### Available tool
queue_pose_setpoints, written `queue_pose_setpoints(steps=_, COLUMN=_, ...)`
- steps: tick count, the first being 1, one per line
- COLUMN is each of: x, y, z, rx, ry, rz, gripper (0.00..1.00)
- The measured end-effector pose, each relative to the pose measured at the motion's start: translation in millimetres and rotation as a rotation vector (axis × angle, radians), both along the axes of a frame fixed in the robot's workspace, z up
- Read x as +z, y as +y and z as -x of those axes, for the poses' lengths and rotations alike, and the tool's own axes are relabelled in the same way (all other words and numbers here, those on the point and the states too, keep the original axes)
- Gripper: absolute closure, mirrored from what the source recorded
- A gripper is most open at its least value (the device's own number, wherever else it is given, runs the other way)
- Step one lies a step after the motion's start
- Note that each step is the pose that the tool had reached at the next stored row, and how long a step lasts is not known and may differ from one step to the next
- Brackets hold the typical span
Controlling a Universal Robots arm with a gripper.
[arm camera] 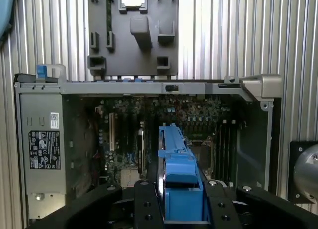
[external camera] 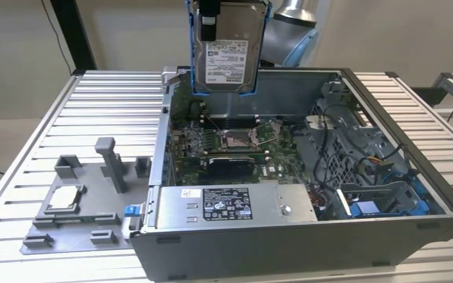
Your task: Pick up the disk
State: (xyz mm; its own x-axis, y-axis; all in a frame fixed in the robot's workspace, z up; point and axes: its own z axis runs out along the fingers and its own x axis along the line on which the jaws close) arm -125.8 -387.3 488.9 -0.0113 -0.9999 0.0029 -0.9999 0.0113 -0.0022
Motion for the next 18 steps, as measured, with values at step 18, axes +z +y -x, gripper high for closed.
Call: queue_pose_setpoints(steps=18, x=0.0, y=0.0, z=-82.0, rx=0.000, ry=0.0000, rz=0.0000, gripper=1.00)
